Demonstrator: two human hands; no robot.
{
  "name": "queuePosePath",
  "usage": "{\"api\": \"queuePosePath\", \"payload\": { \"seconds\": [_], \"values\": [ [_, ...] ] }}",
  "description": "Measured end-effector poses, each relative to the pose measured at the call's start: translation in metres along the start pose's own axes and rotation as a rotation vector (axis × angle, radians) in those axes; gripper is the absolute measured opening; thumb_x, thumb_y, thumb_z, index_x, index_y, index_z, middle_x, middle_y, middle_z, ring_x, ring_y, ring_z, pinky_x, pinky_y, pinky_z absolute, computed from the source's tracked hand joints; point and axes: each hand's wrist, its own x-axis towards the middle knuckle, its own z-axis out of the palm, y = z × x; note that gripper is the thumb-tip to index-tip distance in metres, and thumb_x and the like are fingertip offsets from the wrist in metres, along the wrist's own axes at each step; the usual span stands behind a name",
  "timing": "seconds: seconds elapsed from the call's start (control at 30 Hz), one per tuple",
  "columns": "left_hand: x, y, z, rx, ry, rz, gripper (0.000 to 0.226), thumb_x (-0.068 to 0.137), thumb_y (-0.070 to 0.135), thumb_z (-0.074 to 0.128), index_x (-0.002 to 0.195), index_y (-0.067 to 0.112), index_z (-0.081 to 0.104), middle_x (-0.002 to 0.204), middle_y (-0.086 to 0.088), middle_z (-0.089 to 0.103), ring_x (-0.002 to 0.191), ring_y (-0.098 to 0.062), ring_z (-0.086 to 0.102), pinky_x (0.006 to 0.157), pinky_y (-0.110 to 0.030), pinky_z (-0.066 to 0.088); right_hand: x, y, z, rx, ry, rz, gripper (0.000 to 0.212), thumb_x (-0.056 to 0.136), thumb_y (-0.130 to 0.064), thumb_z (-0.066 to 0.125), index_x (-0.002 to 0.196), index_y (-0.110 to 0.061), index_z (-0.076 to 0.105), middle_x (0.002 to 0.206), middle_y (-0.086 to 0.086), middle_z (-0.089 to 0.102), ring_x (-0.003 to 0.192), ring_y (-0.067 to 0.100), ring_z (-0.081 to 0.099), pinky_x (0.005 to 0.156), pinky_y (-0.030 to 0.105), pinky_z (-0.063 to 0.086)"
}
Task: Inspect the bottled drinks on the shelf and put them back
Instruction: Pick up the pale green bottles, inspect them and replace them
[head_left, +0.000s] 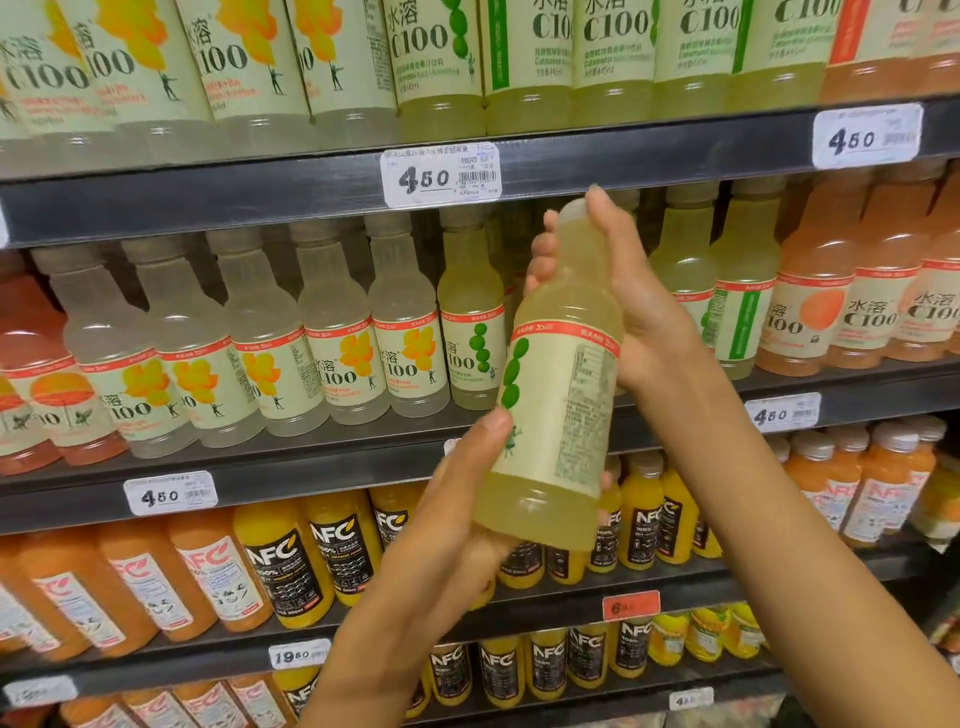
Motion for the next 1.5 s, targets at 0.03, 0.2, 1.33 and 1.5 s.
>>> {"api": "queuePosePath", "payload": {
  "seconds": [0.03, 0.2, 1.33, 1.5],
  "values": [
    [-0.001, 0.001, -0.003, 0.131, 0.044, 0.003, 0.089, 0.065, 0.063, 0.075, 0.139, 0.023, 0.045, 0.130, -0.011, 0.060, 0.117, -0.027, 0.060, 0.099, -0.047, 0.047, -0.002, -0.002, 0.001, -0.058, -0.019, -0.032, 0.025, 0.096, -0.039, 0.050, 0.100, -0.014, 0.052, 0.073, 0.000, 0.058, 0.059, 0.010, 0.059, 0.060, 0.025, 0.054],
    [0.002, -0.002, 0.002, 0.599, 0.065, 0.121, 0.067, 0.060, 0.051, 0.077, 0.120, 0.045, 0.048, 0.109, 0.027, 0.066, 0.101, 0.007, 0.063, 0.072, -0.006, 0.049, -0.012, -0.006, 0.012, -0.370, -0.078, -0.205, 0.023, 0.097, -0.031, 0.051, 0.107, -0.011, 0.051, 0.073, 0.002, 0.064, 0.062, 0.014, 0.062, 0.061, 0.028, 0.054],
    [0.016, -0.041, -0.022, 0.492, -0.041, 0.071, 0.065, 0.069, 0.041, 0.073, 0.129, 0.033, 0.047, 0.122, 0.008, 0.065, 0.113, -0.012, 0.062, 0.087, -0.021, 0.051, -0.015, 0.000, -0.011, -0.725, -0.171, -0.408, 0.019, 0.098, -0.017, 0.047, 0.085, -0.007, 0.057, 0.070, 0.003, 0.059, 0.061, 0.013, 0.057, 0.058, 0.025, 0.050],
    [0.016, -0.046, -0.017, 0.388, 0.105, 0.128, 0.053, 0.072, 0.057, 0.067, 0.119, 0.035, 0.059, 0.116, 0.006, 0.069, 0.107, -0.013, 0.065, 0.082, -0.020, 0.053, -0.009, 0.003, -0.011, -0.753, 0.052, -0.358, 0.022, 0.097, -0.030, 0.053, 0.090, -0.012, 0.063, 0.075, 0.001, 0.064, 0.066, 0.011, 0.063, 0.061, 0.024, 0.052]
  ]
}}
